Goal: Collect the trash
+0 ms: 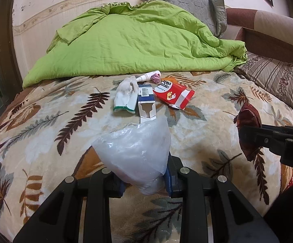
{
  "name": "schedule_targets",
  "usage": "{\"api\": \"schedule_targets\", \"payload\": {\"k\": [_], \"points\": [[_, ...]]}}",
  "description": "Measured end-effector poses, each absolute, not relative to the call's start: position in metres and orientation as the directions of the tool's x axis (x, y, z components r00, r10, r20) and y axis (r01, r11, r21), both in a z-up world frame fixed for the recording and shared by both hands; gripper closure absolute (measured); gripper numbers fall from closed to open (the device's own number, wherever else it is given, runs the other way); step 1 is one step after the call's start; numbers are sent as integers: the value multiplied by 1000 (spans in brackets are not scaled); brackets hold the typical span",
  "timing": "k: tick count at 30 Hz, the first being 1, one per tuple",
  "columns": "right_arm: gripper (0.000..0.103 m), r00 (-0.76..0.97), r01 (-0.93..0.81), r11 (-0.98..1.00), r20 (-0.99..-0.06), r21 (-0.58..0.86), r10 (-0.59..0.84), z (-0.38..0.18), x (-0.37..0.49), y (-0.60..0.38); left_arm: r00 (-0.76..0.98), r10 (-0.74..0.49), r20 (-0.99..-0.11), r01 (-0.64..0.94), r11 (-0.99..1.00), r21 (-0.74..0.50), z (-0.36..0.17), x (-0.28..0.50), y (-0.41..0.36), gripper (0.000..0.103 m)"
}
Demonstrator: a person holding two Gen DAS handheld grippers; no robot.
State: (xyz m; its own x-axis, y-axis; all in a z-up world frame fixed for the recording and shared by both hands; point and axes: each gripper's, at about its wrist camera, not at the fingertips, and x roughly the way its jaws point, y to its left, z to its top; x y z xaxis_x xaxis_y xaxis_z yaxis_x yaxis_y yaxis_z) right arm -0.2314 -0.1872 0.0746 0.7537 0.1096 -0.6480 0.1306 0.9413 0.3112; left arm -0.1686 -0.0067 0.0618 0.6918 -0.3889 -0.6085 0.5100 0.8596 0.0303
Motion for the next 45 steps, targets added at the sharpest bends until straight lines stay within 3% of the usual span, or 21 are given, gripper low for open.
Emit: {"api": "schedule_targets", "payload": {"k": [19, 29, 36, 45], "points": [[68, 752, 131, 940, -650, 314, 112, 74, -231, -189, 669, -429, -607, 538, 843, -2, 61, -175, -12, 75], [68, 769, 131, 913, -621, 386, 152, 78, -240, -194, 633, -484, -605, 592, 805, -25, 62, -178, -13, 75], [68, 793, 132, 887, -584, 441, 172, 91, -279, -199, 607, -527, -595, 643, 765, -21, 66, -190, -18, 75], [68, 834, 258, 829, -547, 496, 67, 116, -367, -259, 533, -602, -595, 736, 676, -25, 84, -225, -48, 75]]}}
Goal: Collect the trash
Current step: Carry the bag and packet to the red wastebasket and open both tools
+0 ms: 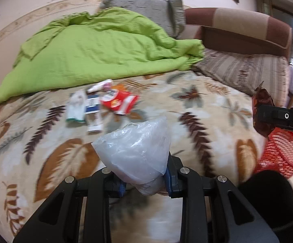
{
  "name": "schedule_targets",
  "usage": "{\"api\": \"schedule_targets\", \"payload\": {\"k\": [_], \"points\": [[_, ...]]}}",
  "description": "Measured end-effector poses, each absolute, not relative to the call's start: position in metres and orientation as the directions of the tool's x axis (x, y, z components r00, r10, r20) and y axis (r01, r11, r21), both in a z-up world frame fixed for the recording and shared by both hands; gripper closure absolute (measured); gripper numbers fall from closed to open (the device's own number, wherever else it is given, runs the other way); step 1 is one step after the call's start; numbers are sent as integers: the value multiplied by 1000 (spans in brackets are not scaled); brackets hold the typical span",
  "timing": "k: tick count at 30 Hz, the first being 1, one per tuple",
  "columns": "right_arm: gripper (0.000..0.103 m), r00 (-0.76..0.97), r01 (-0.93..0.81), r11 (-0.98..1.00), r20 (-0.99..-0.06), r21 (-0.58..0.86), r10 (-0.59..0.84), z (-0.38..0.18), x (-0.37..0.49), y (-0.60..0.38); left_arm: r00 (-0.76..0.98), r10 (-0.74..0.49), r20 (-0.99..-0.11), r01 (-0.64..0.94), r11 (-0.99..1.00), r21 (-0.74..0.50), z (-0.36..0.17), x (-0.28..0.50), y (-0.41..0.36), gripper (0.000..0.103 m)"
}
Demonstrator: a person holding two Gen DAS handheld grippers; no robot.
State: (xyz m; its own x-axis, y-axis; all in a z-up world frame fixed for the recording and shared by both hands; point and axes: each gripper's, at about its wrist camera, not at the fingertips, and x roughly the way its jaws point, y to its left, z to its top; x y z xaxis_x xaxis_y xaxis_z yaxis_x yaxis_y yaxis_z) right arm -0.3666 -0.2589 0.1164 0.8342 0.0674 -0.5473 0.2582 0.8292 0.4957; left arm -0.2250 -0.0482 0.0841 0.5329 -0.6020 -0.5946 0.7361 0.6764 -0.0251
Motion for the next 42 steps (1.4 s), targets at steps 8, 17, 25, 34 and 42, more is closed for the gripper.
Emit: {"api": "schedule_targets", "payload": {"k": [8, 17, 25, 34, 42], "points": [[68, 819, 449, 736, -562, 506, -114, 114, -464, -326, 396, -709, -583, 850, 523, -58, 119, -273, -105, 75], [67, 753, 630, 579, -590, 517, -292, 103, -555, -394, 140, -791, -596, 952, 273, -139, 148, -339, -202, 75], [66, 712, 694, 493, -601, 524, -364, 101, -588, -420, -75, -758, -647, 971, 92, -221, 138, -404, -283, 75], [39, 681, 728, 462, -609, 506, -406, 96, -605, -430, -118, -739, -663, 957, 93, -274, 128, -409, -303, 44], [39, 744, 644, 574, -590, 506, -315, 104, -557, -403, 28, -758, -651, 948, 227, -223, 132, -357, -239, 39]]}}
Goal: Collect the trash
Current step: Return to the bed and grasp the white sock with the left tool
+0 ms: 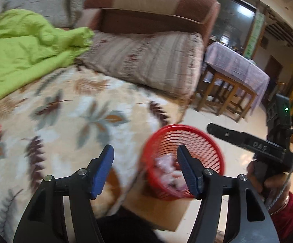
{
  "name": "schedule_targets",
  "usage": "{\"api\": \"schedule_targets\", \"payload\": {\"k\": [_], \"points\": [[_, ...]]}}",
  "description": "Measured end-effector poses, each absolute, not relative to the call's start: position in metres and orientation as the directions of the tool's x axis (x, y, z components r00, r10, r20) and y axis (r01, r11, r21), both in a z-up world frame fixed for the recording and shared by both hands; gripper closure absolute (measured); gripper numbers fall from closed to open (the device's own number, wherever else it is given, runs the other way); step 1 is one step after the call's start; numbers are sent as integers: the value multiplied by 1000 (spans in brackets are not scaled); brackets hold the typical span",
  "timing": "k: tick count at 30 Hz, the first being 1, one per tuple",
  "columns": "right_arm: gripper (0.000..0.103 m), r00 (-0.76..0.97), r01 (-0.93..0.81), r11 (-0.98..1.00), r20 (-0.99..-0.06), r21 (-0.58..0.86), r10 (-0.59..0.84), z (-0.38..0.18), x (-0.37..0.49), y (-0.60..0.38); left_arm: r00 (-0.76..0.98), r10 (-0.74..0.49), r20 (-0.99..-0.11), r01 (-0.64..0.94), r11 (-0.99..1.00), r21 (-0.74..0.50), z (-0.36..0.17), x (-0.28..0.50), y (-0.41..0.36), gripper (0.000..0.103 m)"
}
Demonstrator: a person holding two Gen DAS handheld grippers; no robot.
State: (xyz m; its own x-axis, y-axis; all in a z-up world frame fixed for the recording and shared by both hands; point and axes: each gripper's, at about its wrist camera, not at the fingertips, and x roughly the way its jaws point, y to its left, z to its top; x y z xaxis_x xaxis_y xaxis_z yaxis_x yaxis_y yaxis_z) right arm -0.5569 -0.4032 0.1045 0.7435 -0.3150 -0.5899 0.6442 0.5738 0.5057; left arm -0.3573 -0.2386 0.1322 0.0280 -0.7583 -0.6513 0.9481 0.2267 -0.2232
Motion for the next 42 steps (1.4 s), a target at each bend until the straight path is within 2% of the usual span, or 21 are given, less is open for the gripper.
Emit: {"api": "schedule_targets", "payload": {"k": [10, 15, 20, 27, 34, 35, 37, 38, 39, 42], "points": [[39, 782, 469, 748, -614, 470, -105, 108, -441, -338, 215, -702, -679, 858, 468, -213, 119, -266, -132, 39], [39, 789, 365, 810, -615, 459, -7, 114, -387, -303, 343, -647, -681, 750, 625, -216, 117, -198, -74, 38], [39, 774, 277, 860, -630, 428, 64, 115, -347, -272, 482, -525, -702, 586, 789, -188, 113, -110, -26, 36], [39, 758, 215, 869, -638, 445, 140, 111, -307, -259, 483, -434, -761, 450, 868, -209, 87, 2, -26, 34], [39, 741, 192, 872, -648, 451, 173, 108, -274, -257, 367, -465, -806, 378, 866, -328, 38, 76, -53, 34], [39, 739, 189, 871, -650, 453, 178, 107, -270, -257, 360, -466, -808, 362, 868, -340, 32, 82, -53, 36], [39, 733, 179, 872, -653, 457, 192, 106, -260, -255, 365, -504, -783, 338, 855, -393, 27, 89, -49, 49], [39, 730, 173, 872, -654, 458, 199, 105, -253, -254, 363, -520, -773, 333, 847, -413, 26, 89, -46, 62], [39, 727, 168, 872, -655, 460, 206, 105, -248, -252, 371, -521, -768, 323, 848, -419, 27, 89, -41, 68], [39, 712, 139, 870, -658, 473, 244, 102, -221, -243, 384, -521, -763, 336, 848, -410, 29, 80, -30, 74]]}}
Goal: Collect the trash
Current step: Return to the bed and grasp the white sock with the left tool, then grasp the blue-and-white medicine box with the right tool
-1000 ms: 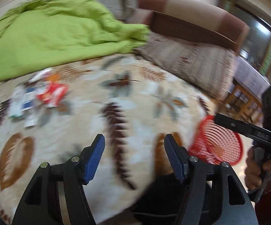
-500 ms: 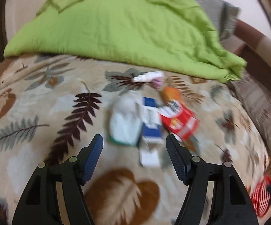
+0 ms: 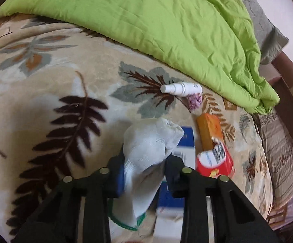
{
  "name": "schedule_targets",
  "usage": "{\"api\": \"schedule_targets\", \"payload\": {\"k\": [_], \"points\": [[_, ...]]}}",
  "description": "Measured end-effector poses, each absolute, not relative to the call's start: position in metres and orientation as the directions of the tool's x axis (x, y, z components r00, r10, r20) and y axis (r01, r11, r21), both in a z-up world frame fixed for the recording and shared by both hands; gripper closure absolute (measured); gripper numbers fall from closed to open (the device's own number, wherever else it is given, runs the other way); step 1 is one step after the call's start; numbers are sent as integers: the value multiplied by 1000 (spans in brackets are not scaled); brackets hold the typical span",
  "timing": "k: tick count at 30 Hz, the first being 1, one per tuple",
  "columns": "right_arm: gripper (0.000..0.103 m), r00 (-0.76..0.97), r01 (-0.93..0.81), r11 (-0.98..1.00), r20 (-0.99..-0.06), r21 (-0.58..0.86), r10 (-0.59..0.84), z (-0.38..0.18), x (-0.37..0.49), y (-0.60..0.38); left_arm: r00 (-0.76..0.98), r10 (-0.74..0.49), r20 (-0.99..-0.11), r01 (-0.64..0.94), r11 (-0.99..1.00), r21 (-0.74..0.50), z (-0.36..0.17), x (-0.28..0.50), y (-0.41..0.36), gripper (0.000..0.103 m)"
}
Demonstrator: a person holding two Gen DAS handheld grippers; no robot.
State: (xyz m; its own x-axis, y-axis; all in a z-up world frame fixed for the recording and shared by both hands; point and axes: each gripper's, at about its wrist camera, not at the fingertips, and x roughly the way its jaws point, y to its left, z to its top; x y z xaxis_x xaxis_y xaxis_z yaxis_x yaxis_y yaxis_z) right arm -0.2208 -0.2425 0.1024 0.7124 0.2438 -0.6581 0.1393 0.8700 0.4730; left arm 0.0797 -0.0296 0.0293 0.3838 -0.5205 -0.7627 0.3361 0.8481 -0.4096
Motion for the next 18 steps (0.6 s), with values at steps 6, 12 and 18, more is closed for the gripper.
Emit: {"api": "schedule_targets", "payload": {"k": [6, 12, 18], "points": [[39, 682, 103, 857, -663, 506, 309, 90, -151, -215, 451, -485, -749, 329, 871, -366, 54, 37, 12, 75], [39, 631, 165, 823, -699, 544, 336, 62, -63, -196, 578, -418, -701, 288, 908, -304, 74, -20, 45, 75], [39, 576, 261, 811, -758, 523, 304, 38, -4, -183, 634, -358, -685, 251, 934, -256, 67, -19, 54, 75]]}}
